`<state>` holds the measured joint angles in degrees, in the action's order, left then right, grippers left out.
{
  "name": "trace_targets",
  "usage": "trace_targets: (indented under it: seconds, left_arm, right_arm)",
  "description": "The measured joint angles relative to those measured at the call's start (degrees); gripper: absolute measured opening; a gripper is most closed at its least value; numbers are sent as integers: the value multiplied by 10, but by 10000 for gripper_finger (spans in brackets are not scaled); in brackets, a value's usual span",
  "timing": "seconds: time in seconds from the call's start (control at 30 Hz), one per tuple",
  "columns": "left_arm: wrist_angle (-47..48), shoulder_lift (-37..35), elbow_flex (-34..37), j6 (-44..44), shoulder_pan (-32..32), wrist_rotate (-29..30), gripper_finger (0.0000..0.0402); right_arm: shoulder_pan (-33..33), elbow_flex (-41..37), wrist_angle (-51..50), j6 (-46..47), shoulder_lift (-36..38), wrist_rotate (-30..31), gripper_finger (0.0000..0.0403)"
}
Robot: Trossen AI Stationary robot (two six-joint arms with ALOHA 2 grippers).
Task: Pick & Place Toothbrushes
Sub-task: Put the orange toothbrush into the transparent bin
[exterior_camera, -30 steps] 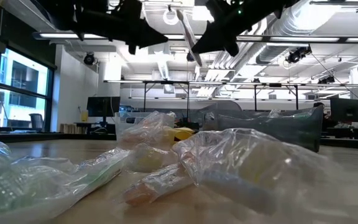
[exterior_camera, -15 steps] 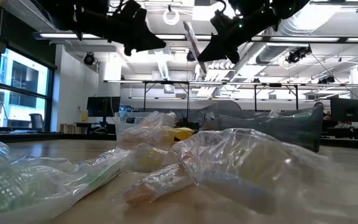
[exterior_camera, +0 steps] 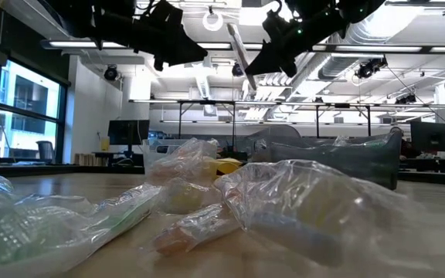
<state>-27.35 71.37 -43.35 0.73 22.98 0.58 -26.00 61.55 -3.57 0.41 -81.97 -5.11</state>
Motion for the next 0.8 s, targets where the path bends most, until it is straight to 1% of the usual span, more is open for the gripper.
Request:
trace_targets:
  seconds: [0.17,0.33,0.47,0.53,0.67,0.8]
  left_arm:
    - [0,0,0,13,0,-1,116]
    - [0,0,0,23,0,-19,116]
    - [-4,0,0,26,0,-20,116]
    - [-20,8,0,27,0,-26,116]
    - [-65,34,0,41,5,-63,116]
    - [-91,57,0,42,7,-57,116]
  right_arm:
    - [0,0,0,-8,0,-2,13]
    - [0,0,1,-18,0,-30,13]
    - [0,0,4,-18,0,-30,13]
    - [0,0,4,-18,0,-30,13]
    - [0,0,9,-18,0,-41,13]
    - [0,0,8,-22,0,-43,13]
